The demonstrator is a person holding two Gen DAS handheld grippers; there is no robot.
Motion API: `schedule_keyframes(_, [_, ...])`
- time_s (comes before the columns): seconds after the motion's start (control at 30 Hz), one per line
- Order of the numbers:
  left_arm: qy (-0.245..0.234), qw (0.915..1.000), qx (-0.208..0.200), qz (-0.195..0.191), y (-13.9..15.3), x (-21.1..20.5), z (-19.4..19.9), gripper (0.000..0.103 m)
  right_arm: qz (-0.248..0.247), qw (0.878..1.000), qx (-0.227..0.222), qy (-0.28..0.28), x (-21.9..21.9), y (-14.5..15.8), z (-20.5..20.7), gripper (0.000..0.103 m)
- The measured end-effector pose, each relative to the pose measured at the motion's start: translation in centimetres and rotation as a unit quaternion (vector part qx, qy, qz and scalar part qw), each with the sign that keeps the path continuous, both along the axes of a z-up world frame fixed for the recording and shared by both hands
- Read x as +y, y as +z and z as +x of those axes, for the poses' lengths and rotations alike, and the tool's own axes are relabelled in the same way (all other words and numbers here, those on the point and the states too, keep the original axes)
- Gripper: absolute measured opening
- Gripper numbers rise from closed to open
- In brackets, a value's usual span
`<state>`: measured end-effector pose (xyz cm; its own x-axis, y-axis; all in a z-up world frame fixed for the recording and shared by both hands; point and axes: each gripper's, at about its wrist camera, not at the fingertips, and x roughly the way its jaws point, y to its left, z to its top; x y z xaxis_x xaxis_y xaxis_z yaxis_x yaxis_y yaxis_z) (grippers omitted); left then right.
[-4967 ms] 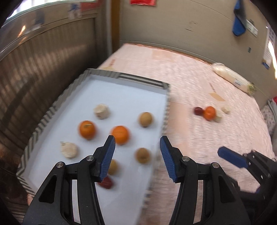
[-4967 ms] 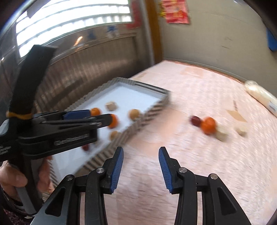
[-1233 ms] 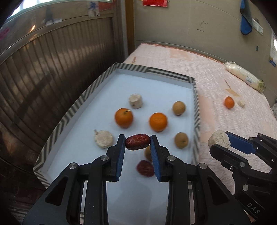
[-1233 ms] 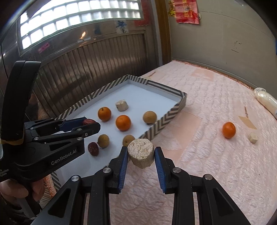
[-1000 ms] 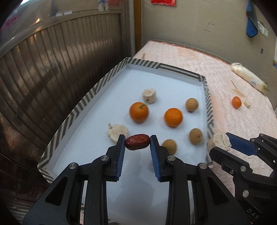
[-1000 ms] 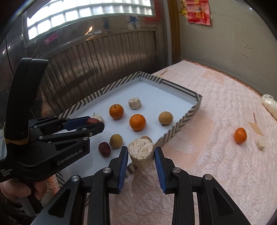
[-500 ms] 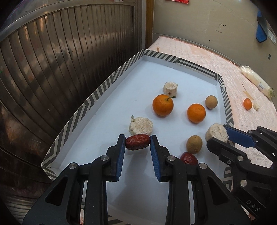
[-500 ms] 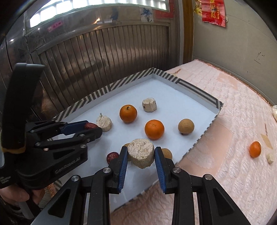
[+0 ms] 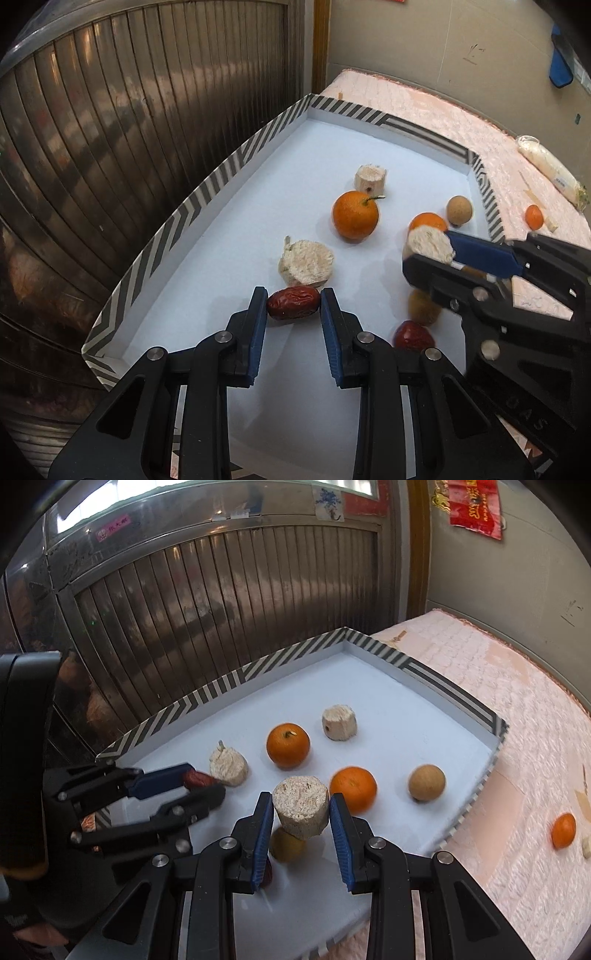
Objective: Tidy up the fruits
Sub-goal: 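Carry the date with the left gripper while the right gripper carries the cake piece over the tray, then open both grippers to drop the date and cake piece into the tray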
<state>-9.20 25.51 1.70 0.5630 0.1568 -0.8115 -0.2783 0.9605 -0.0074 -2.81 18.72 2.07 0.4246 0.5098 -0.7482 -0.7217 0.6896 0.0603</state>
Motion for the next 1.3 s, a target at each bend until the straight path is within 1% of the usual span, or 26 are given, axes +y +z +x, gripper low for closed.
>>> schedule_keyframes(0.1, [0.003, 1.0000, 0.001, 0.000, -0.1, 0.2, 0.0, 0.028, -0.007, 1.000, 0.003, -0.001, 0.6, -0.4, 0.6, 0.030])
schedule_keyframes(0.23, [0.013, 0.9999, 0.001, 0.002, -0.2, 0.8, -0.1, 0.028, -0.002, 1.000, 0.004, 0.009, 1.2, -0.6, 1.0, 0.030])
schedule_keyframes(0.37, [0.019, 0.9998, -0.001, -0.002, -0.2, 1.1, -0.4, 0.028, 0.004, 1.000, 0.021, 0.016, 1.6, -1.0, 1.3, 0.030])
schedule_keyframes(0.43, [0.022, 0.9997, -0.001, -0.006, -0.2, 1.2, -0.5, 0.028, -0.009, 1.000, 0.024, 0.014, 1.8, -1.4, 1.4, 0.031])
schedule_keyframes(0.5, [0.025, 0.9997, -0.002, -0.008, -0.2, 1.2, -0.5, 0.028, -0.010, 0.999, 0.028, 0.012, 1.7, -1.7, 1.3, 0.031])
schedule_keyframes(0.7, [0.034, 0.9994, 0.002, -0.013, 0.0, 1.2, -0.6, 0.029, 0.001, 1.000, 0.024, 0.009, 1.1, -1.1, 0.8, 0.034])
schedule_keyframes(0.77, [0.036, 0.9993, -0.003, -0.007, 0.3, 1.1, -0.7, 0.035, 0.006, 1.000, 0.014, 0.007, 0.6, -0.5, 0.3, 0.035])
schedule_keyframes(0.83, [0.037, 0.9992, -0.014, -0.008, 0.8, 1.0, -0.9, 0.059, 0.011, 1.000, 0.007, 0.004, 0.1, 0.1, -0.2, 0.035])
schedule_keyframes(0.87, [0.037, 0.9990, -0.022, -0.008, 1.2, 0.9, -1.0, 0.062, 0.013, 1.000, 0.002, 0.001, -0.2, 0.4, -0.4, 0.035])
schedule_keyframes(1.0, [0.033, 0.9986, -0.041, 0.006, 2.5, -0.3, -1.1, 0.062, 0.021, 1.000, -0.012, -0.018, -2.2, 1.5, -0.9, 0.036])
schedule_keyframes(1.2, [0.005, 0.9987, -0.050, 0.009, 3.4, -2.9, 0.0, 0.062, 0.031, 0.998, -0.018, -0.052, -5.4, 2.3, -0.6, 0.038])
schedule_keyframes(1.3, [-0.016, 0.9984, -0.053, 0.010, 3.8, -5.0, 0.8, 0.062, 0.028, 0.997, -0.022, -0.068, -7.2, 2.4, -0.4, 0.038])
